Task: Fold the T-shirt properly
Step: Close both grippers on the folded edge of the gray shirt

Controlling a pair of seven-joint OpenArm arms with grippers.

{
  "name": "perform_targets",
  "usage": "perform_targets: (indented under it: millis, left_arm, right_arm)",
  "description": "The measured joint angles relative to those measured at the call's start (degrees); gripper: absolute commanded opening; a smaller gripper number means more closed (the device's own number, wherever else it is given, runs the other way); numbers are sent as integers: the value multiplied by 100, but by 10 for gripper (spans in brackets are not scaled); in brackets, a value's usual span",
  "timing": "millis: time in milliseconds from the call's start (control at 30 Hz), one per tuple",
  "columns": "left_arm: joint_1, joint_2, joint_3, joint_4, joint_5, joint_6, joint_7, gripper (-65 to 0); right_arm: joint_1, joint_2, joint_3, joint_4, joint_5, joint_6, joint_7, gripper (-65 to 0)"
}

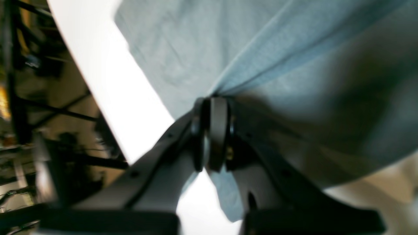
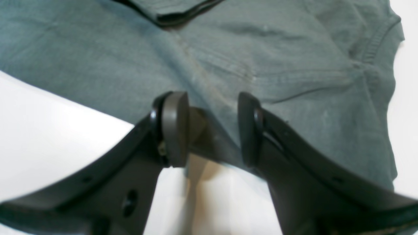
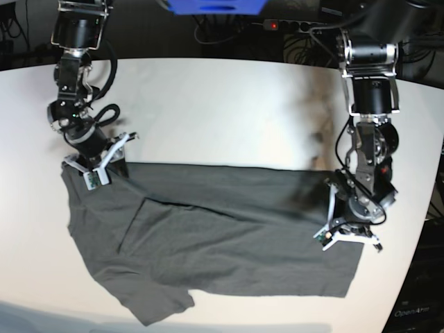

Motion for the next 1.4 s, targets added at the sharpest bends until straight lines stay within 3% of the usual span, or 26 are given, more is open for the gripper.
perform_targets:
  millis: [133,333,800,1400]
  left_arm:
    - [-57,203,4,-48,616,-31,-96,-624]
    - [-273,275,-7,-48,981,9,-382,-624]
    - [-321,-116,-2,-483,1012,-20,-334,-624]
    - [-337,-87,7,-544,1014,-9,-348,-624]
  right_arm:
    - [-74,0,0,2,-2,0,39,-422]
    - [-96,0,-4,2,-4,0,39,-422]
    - [-94,0,-4,2,0,0,48,-422]
    - [-61,-4,-4,2,-2,0,15,-422]
